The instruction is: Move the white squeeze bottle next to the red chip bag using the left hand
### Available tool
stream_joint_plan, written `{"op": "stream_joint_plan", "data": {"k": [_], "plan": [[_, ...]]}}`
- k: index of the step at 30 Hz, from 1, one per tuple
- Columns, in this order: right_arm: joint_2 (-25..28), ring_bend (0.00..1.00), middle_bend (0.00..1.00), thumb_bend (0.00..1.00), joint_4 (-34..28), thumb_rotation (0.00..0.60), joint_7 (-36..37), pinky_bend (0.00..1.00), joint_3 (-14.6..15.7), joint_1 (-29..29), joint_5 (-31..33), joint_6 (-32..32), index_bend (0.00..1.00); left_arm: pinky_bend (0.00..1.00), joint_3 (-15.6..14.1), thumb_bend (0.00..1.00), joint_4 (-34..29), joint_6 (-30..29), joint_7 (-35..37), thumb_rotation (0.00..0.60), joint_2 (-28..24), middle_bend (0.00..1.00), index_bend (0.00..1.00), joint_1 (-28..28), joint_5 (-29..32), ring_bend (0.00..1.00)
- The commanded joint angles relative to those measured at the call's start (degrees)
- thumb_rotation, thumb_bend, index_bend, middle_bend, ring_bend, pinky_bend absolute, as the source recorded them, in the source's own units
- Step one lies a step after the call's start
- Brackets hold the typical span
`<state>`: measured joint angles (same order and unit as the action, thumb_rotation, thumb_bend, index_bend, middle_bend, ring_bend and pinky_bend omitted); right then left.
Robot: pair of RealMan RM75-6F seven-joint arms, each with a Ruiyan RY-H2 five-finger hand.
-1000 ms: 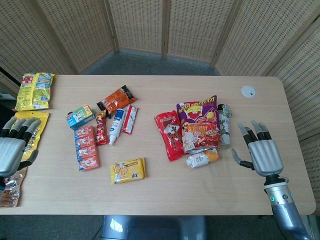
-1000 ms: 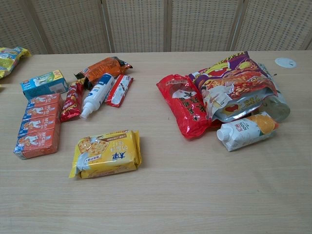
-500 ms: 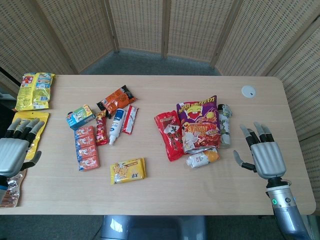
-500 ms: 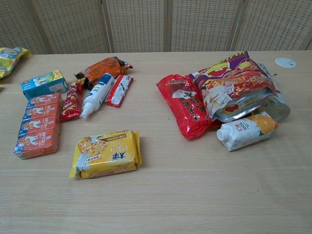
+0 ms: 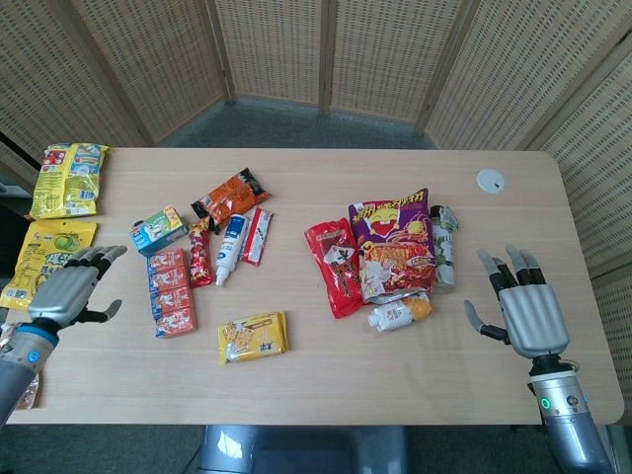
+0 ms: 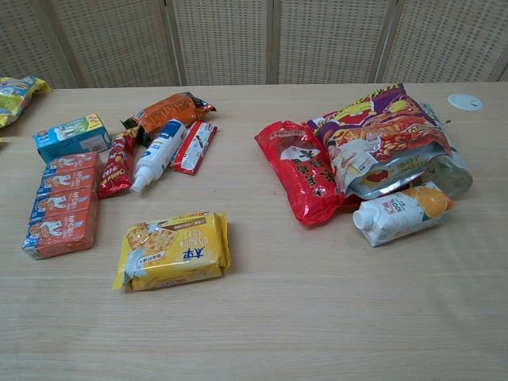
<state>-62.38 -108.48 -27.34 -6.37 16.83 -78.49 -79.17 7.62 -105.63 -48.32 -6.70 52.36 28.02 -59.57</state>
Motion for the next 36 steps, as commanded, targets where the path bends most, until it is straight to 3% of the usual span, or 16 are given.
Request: {"op": "stream_joint_plan", "data": {"k": [1, 11, 21, 36], "plan": [[0.6, 0.00, 0.24, 0.44, -0.4, 0.070, 0.0, 0.00, 0.0, -0.5, 0.0, -0.5, 0.00, 0.00, 1.4, 0.43, 5.0, 5.0, 1.8, 0.561, 4.7, 0.00, 0.00, 4.4, 4.3, 0.04], [2.2, 0.00, 0.24, 0.44, -1.5, 0.071, 0.1, 0.00, 0.1, -1.9, -0.2, -2.0, 0.00, 0.00, 3.0, 0.43, 17.2, 13.3, 4.7, 0.560, 16.3, 0.00, 0.00, 12.5, 10.7, 0.07], [3.6, 0.00, 0.24, 0.44, -2.5, 0.070, 0.6, 0.00, 0.0, -3.0, -0.8, -3.1, 0.00, 0.00, 2.3, 0.43, 26.3, 18.2, 4.4, 0.561, 25.5, 0.01, 0.00, 19.3, 15.0, 0.14], [4.8, 0.00, 0.24, 0.44, -3.8, 0.070, 0.7, 0.00, 0.0, -4.1, -1.4, -3.8, 0.00, 0.00, 1.1, 0.43, 33.2, 21.4, 6.3, 0.556, 32.4, 0.02, 0.00, 23.5, 17.2, 0.19]]}}
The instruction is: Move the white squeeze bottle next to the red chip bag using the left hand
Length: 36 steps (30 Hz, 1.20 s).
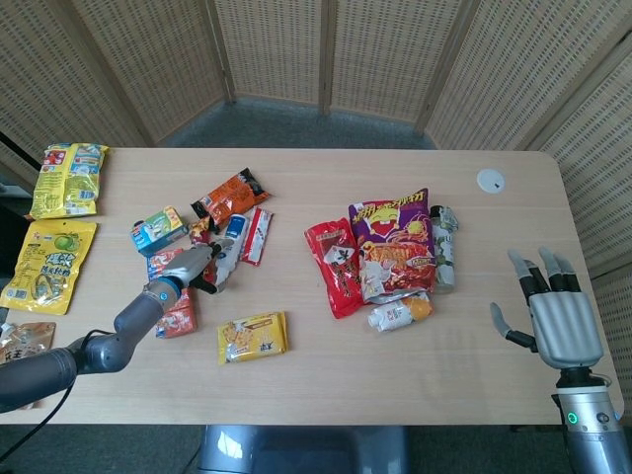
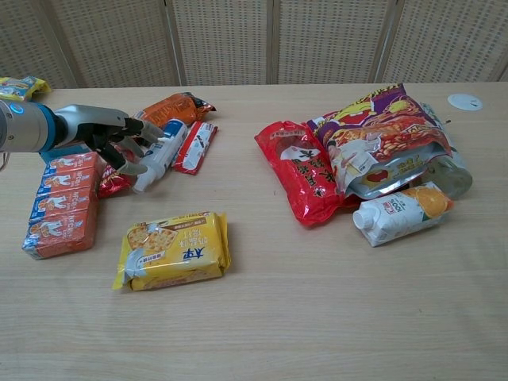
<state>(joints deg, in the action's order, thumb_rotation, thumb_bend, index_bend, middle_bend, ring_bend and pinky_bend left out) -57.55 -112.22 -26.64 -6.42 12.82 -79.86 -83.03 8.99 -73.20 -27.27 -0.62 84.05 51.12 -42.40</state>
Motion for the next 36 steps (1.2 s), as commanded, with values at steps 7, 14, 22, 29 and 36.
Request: {"op": "stream_joint_plan", "data": {"k": [7, 14, 22, 29, 36], "plan": [[0.2, 0.00, 0.24, 0.44, -0.5, 0.070, -0.4, 0.00, -0.1, -0.3, 0.1, 0.0, 0.00, 0.00, 0.5, 0.43, 4.3, 1.4, 2.1, 0.557, 4.4, 0.02, 0.00, 1.7, -0.2, 0.19], [0.4, 0.00, 0.24, 0.44, -0.7, 0.072, -0.6, 0.00, -0.2, -0.6, 0.3, -0.2, 0.00, 0.00, 3.0, 0.43, 5.9, 3.6, 5.6, 0.557, 7.7, 0.03, 0.00, 2.9, -2.5, 0.19], [0.9, 0.00, 0.24, 0.44, -0.8, 0.070, -0.1, 0.00, -0.2, -1.3, 0.0, -0.9, 0.00, 0.00, 5.6, 0.43, 7.7, 5.0, 9.0, 0.558, 11.0, 0.03, 0.00, 4.4, -4.8, 0.19], [1.2, 0.00, 0.24, 0.44, -0.7, 0.069, 0.5, 0.00, -0.1, -1.8, -0.4, -1.3, 0.00, 0.00, 7.2, 0.43, 5.9, 2.4, 10.5, 0.555, 10.4, 0.05, 0.00, 3.8, -9.8, 0.18], [0.9, 0.00, 0.24, 0.44, -0.4, 0.069, 0.9, 0.00, -0.1, -1.7, -0.8, -0.9, 0.00, 0.00, 4.1, 0.43, 5.0, -6.4, 2.5, 0.548, 6.4, 0.06, 0.00, 3.4, -20.2, 0.11]]}}
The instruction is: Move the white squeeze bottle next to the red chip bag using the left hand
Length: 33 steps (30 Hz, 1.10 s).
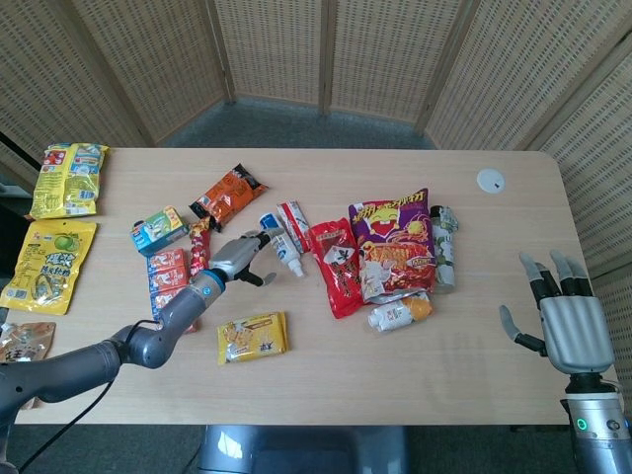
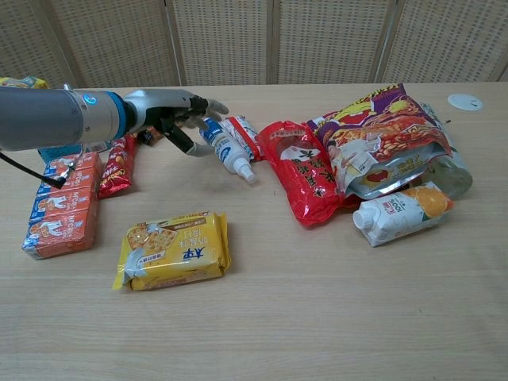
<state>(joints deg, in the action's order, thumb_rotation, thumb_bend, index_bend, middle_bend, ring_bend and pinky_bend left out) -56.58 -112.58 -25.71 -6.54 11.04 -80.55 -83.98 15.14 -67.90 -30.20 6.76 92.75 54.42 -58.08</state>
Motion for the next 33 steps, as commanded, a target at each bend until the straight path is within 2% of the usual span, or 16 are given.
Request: {"op": "stream_joint_plan", "data": {"k": [1, 6, 14, 22, 31, 33], "plan": [[-0.1, 0.00, 0.24, 0.44, 0.0, 0.069, -0.1, 0.00, -0.1, 0.1, -0.2, 0.1, 0.00, 0.00, -2.8, 0.43, 0.1, -3.9, -6.8, 0.549, -2.8, 0.05, 0.00, 0.5, -5.6, 0.09], [0.0, 0.00, 0.24, 0.44, -0.4, 0.071, -0.4, 0.00, -0.2, 0.0, -0.4, 0.0, 0.00, 0.00, -7.3, 0.43, 3.2, -3.2, -19.9, 0.554, -4.0, 0.00, 0.00, 3.9, -8.9, 0.00], [0.6, 0.00, 0.24, 0.44, -0.7, 0.070, -0.1, 0.00, -0.1, -0.8, -0.5, -0.9, 0.00, 0.00, -9.7, 0.43, 10.0, -0.7, -29.6, 0.600, 1.0, 0.00, 0.00, 7.7, -7.0, 0.00], [1.4, 0.00, 0.24, 0.44, -0.6, 0.067, 0.6, 0.00, -0.2, -1.6, -0.4, -1.6, 0.00, 0.00, -11.3, 0.43, 19.7, 0.7, -30.1, 0.600, 8.3, 0.00, 0.00, 9.9, -10.3, 0.00], [2.4, 0.00, 0.24, 0.44, -1.1, 0.068, 1.2, 0.00, -0.1, -2.5, -0.4, -2.3, 0.00, 0.00, -11.9, 0.43, 29.1, 1.5, -24.3, 0.600, 14.1, 0.00, 0.00, 10.4, -14.4, 0.00], [2.4, 0.00, 0.24, 0.44, -1.1, 0.066, 1.3, 0.00, -0.1, -2.6, -0.3, -2.3, 0.00, 0.00, -12.0, 0.43, 30.8, 0.5, -22.5, 0.600, 15.3, 0.02, 0.02, 10.3, -15.6, 0.03]]}}
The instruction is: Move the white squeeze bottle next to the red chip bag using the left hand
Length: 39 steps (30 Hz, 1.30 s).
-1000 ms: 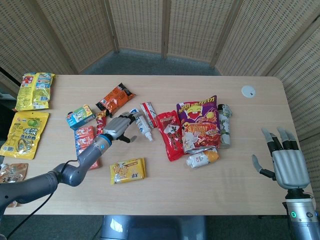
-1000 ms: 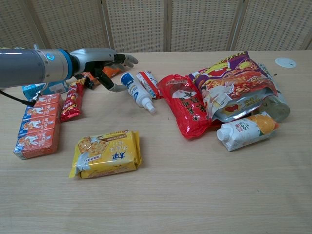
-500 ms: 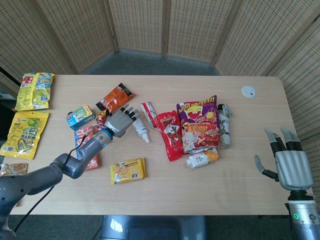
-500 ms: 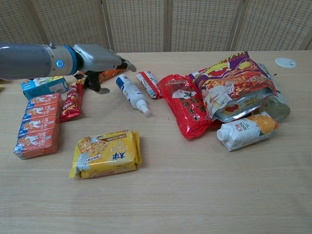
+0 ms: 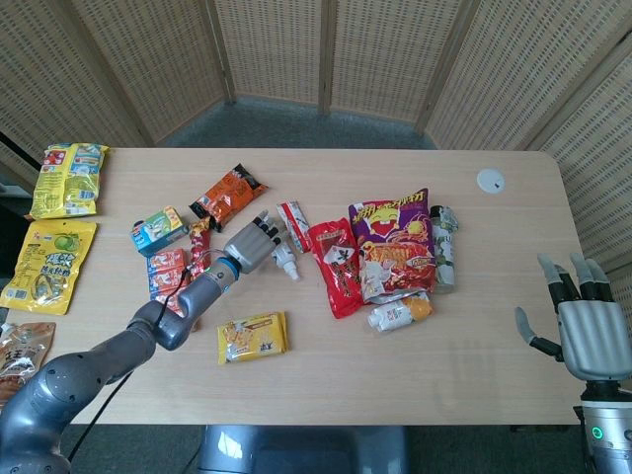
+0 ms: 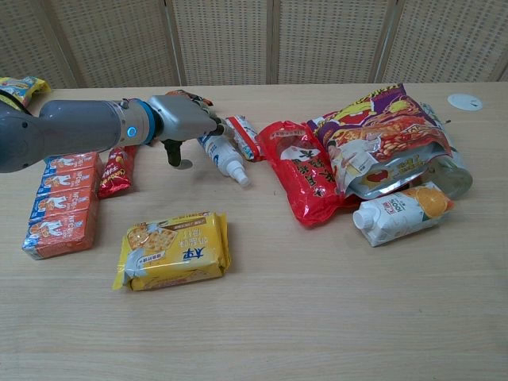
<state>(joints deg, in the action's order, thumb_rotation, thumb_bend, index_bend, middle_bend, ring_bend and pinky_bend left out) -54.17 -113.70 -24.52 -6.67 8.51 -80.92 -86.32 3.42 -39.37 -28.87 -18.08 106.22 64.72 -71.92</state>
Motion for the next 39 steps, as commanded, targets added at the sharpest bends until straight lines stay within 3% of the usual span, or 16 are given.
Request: {"op": "stream_joint_plan", "data": {"k": [1, 5, 12, 17, 20, 26, 32, 35, 39], "plan": [[0.0, 0.00, 0.24, 0.44, 0.0, 0.070, 0.2, 0.00, 0.0, -0.1, 0.1, 0.0, 0.00, 0.00, -0.4, 0.43, 3.0, -1.1, 3.0, 0.600, 2.3, 0.05, 0.04, -0.1, -2.3, 0.06], [-0.1, 0.00, 0.24, 0.44, 0.1, 0.068, 0.1, 0.00, 0.1, -0.2, 0.2, 0.1, 0.00, 0.04, -0.9, 0.43, 5.7, -2.0, 6.0, 0.600, 4.2, 0.13, 0.11, -0.1, -4.6, 0.17], [0.0, 0.00, 0.24, 0.44, -0.4, 0.070, 0.3, 0.00, 0.1, -0.3, 0.2, 0.3, 0.00, 0.35, -2.2, 0.43, 9.8, -3.7, 11.1, 0.600, 6.8, 0.36, 0.31, -0.6, -8.3, 0.50], [0.2, 0.00, 0.24, 0.44, -0.5, 0.071, 0.6, 0.01, 0.1, -0.4, 0.0, 0.4, 0.00, 0.47, -2.5, 0.43, 11.8, -4.5, 13.3, 0.600, 8.0, 0.42, 0.46, -1.1, -9.5, 0.60], [0.2, 0.00, 0.24, 0.44, -0.6, 0.069, 0.9, 0.01, 0.0, -0.4, 0.0, 0.4, 0.00, 0.57, -2.2, 0.43, 12.6, -6.1, 14.5, 0.600, 8.6, 0.51, 0.60, -1.5, -10.0, 0.68], [0.1, 0.00, 0.24, 0.44, -0.5, 0.070, 1.0, 0.02, 0.0, -0.5, -0.1, 0.5, 0.00, 0.67, -0.6, 0.43, 12.4, -8.0, 17.5, 0.600, 8.4, 0.61, 0.72, -2.2, -9.6, 0.79], [-0.2, 0.00, 0.24, 0.44, -0.2, 0.071, 1.2, 0.02, 0.0, -0.3, -0.2, 0.8, 0.00, 0.68, 2.5, 0.43, 5.9, -12.2, 19.6, 0.600, 3.8, 0.61, 0.72, -2.6, -8.6, 0.79], [-0.6, 0.00, 0.24, 0.44, -0.1, 0.068, 1.3, 0.02, 0.0, 0.0, -0.4, 1.2, 0.00, 0.68, 4.5, 0.43, -1.6, -14.0, 18.3, 0.600, -1.3, 0.61, 0.72, -2.4, -7.9, 0.79], [-1.3, 0.00, 0.24, 0.44, 0.2, 0.071, 1.8, 0.02, 0.0, 0.3, -1.1, 1.6, 0.00, 0.68, 8.3, 0.43, -16.4, -15.5, 12.5, 0.600, -11.1, 0.62, 0.73, -2.4, -5.1, 0.79]]}}
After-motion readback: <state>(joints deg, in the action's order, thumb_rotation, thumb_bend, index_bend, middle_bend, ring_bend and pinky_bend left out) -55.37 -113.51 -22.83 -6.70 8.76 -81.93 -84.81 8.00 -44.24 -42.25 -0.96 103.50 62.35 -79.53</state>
